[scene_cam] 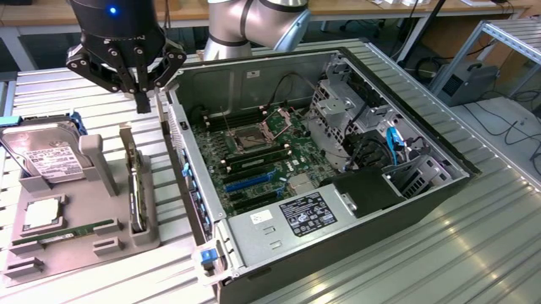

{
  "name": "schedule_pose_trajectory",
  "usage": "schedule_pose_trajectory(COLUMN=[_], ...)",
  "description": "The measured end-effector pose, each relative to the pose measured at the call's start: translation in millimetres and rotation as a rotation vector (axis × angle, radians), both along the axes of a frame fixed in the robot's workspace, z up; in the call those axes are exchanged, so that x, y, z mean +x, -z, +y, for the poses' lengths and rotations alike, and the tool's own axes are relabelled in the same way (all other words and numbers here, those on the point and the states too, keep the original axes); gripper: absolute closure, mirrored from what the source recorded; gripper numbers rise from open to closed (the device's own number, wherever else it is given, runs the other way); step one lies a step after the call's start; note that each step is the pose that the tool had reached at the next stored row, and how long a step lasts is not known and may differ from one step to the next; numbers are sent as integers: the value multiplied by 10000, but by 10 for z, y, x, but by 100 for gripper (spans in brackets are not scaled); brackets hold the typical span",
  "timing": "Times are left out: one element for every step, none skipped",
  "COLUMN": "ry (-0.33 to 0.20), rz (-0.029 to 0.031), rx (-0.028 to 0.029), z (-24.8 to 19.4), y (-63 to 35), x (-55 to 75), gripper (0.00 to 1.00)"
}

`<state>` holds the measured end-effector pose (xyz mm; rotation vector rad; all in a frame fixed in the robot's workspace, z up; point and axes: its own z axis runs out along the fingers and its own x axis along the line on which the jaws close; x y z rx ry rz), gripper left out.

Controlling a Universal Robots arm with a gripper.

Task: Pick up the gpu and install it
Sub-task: 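Reach for the gpu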

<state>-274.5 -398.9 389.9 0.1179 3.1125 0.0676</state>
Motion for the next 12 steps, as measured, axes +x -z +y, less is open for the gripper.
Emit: schedule_pose_trajectory(ry=[1,1,0,1,1,1,0,1,1,1,1,1], rz=[-1,-1,0,0,-1,-1,-1,-1,-1,0,0,0], rx=[0,0,0,0,1,1,1,1,1,0,0,0], z=[0,0,0,0,0,0,0,0,0,0,0,0], y=[1,1,1,1,2,3,3,3,3,3,3,4], x=[-4,-8,-12,-16,-19,-24,-30,-35,-39,-43,-48,-53], gripper=[89,89,89,89,89,89,89,89,89,89,89,89])
